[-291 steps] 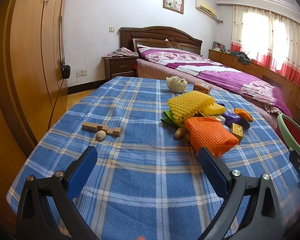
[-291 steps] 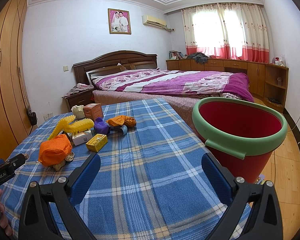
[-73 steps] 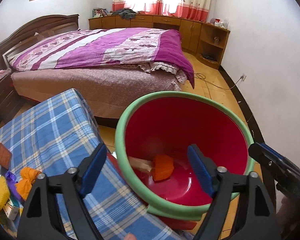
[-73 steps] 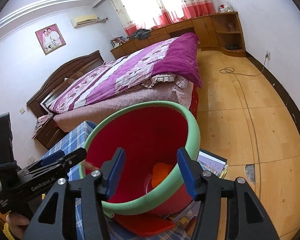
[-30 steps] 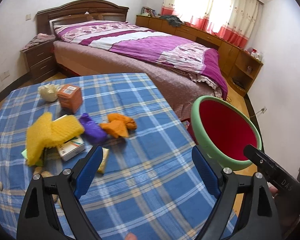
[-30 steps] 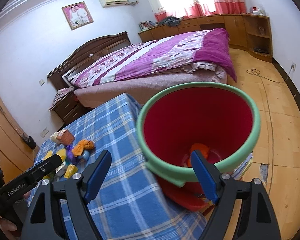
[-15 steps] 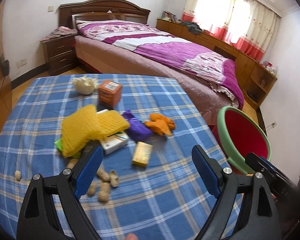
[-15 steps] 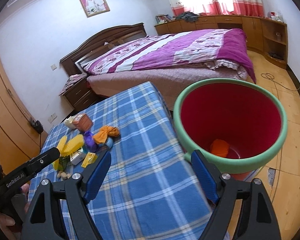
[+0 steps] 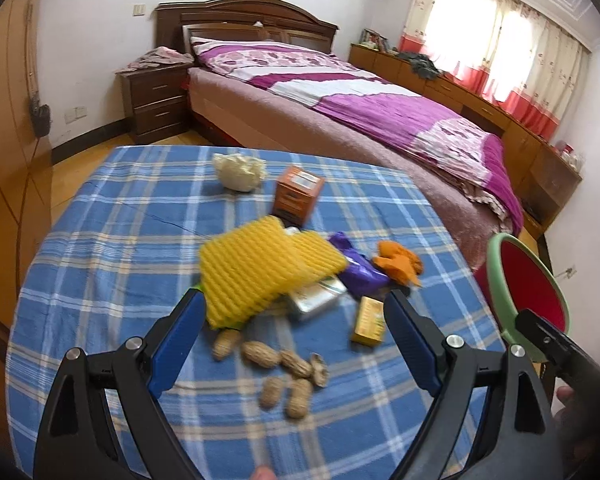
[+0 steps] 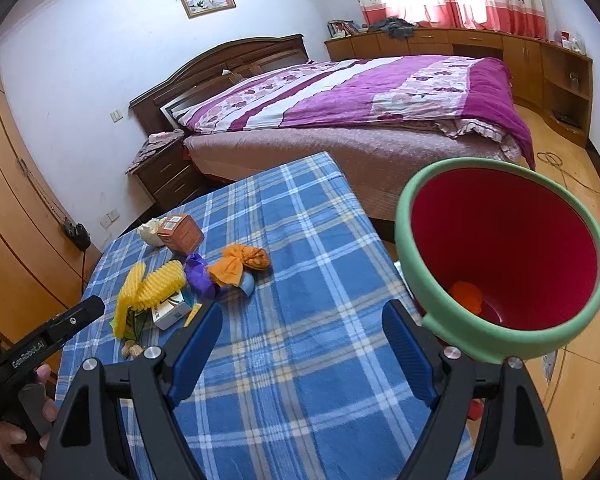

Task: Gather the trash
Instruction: 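Grasp a yellow foam net with the left tool and lift it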

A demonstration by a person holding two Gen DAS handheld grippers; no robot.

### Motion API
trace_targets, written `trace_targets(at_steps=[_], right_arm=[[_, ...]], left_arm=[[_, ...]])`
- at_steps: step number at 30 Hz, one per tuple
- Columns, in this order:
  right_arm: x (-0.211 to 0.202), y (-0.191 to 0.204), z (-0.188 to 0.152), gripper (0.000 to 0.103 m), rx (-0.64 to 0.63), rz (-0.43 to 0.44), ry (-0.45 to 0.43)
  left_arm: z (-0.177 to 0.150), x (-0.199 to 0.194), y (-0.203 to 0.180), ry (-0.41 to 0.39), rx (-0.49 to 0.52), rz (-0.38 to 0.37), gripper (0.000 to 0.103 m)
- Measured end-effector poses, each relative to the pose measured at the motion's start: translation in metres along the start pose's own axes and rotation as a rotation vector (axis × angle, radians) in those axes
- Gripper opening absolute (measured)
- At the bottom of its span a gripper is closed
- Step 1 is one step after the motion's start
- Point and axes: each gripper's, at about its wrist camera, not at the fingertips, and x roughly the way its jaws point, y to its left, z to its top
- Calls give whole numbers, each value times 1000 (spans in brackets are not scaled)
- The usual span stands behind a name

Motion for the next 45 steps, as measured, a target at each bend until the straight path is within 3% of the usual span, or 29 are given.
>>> trace_targets(at_steps=[5,11,18,21,26,32,41,45], right_arm=[[11,4,4,84,4,9,12],[24,5,5,84,10,10,26],[33,2,6,84,14,3,41],[35,2,6,84,12,3,44],[41,4,5,84,3,6,55],[44,14,3,84,-22,20,68],[46,32,-3,84,-57,48,87],[46,39,-7,84,-65,62,93]], left_arm=[[7,14,17,9,-29,24,89],[13,44,25,53,-54,2,89],[21,82,31,94,-53,47,89],[18,92,42,126,-104,19,77],[13,93,55,136,-177,-35,70],[15,79,57,102,-196,-109,41],[14,49,55,45,-192,-172,39],[11,38,56,36,-193,-201,27]])
